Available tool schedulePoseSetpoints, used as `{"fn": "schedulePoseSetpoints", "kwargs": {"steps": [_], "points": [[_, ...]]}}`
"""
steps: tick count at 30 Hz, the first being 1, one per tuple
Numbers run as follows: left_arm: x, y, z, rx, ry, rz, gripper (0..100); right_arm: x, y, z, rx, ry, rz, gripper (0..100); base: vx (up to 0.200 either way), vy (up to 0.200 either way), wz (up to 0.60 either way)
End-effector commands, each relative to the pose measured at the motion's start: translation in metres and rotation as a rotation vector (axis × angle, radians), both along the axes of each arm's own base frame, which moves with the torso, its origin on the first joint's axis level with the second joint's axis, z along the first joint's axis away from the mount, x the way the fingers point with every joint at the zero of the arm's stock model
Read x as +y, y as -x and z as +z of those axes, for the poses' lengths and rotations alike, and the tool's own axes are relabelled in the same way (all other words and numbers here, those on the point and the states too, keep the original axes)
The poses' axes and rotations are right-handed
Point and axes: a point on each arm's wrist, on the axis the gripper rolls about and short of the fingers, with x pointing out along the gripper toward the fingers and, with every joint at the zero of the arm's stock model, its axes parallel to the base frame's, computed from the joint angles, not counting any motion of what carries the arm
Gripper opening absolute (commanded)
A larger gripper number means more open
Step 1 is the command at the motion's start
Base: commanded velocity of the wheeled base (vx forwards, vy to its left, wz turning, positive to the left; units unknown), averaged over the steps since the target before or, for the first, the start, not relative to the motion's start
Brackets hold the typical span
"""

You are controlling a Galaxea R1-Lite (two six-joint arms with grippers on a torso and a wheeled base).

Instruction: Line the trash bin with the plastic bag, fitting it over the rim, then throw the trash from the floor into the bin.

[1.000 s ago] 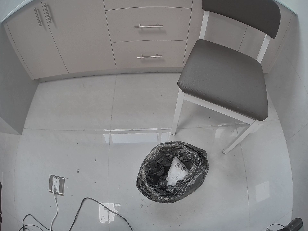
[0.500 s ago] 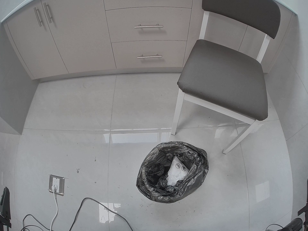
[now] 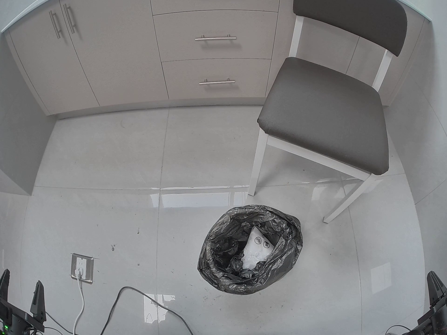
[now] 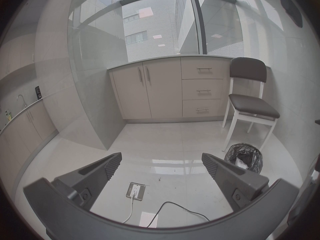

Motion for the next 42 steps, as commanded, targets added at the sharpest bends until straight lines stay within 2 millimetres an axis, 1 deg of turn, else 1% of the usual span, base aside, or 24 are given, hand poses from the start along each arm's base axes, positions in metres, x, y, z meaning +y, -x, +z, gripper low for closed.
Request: {"fn": "schedulePoseSetpoints", "kwargs": {"steps": [1,5,8,10,15,24,28,31,34,36,42], "points": [[0.0001,-0.0018,-0.0058,0.022,-0.001,0.012,100,0.0,-0.0004,-0.0052,0.009,-0.01,0.004,0,0.0,0.0,0.0],[0.0001,-0.0016,-0.006,0.021,0.003,0.012,100,0.0,-0.0004,-0.0052,0.009,-0.012,0.004,0,0.0,0.0,0.0],[-0.0021,0.0012,-0.0073,-0.002,-0.018,0.048,100,0.0,-0.0004,-0.0052,0.009,-0.012,0.004,0,0.0,0.0,0.0],[-0.0035,0.0026,-0.0074,-0.02,-0.04,0.031,100,0.0,-0.0004,-0.0052,0.009,-0.012,0.004,0,0.0,0.0,0.0],[-0.0043,0.0043,-0.0082,-0.039,-0.024,-0.025,100,0.0,-0.0004,-0.0052,0.009,-0.012,0.004,0,0.0,0.0,0.0],[-0.0044,0.0031,-0.0077,-0.037,-0.036,-0.035,100,0.0,-0.0004,-0.0052,0.009,-0.013,0.004,0,0.0,0.0,0.0],[-0.0037,0.005,-0.009,-0.059,0.012,-0.019,100,0.0,-0.0004,-0.0052,0.009,-0.013,0.004,0,0.0,0.0,0.0],[-0.0036,0.0057,-0.009,-0.066,0.017,-0.025,100,0.0,-0.0004,-0.0052,0.009,-0.013,0.004,0,0.0,0.0,0.0],[-0.0065,0.005,-0.0121,-0.052,0.055,-0.156,100,0.0,-0.0004,-0.0052,0.009,-0.013,0.004,0,0.0,0.0,0.0],[-0.0068,0.005,-0.0126,-0.044,0.009,-0.168,100,0.0,-0.0004,-0.0052,0.009,-0.013,0.004,0,0.0,0.0,0.0],[-0.0068,0.005,-0.0126,-0.045,0.019,-0.167,100,0.0,-0.0004,-0.0052,0.009,-0.013,0.005,0,0.0,0.0,0.0]]}}
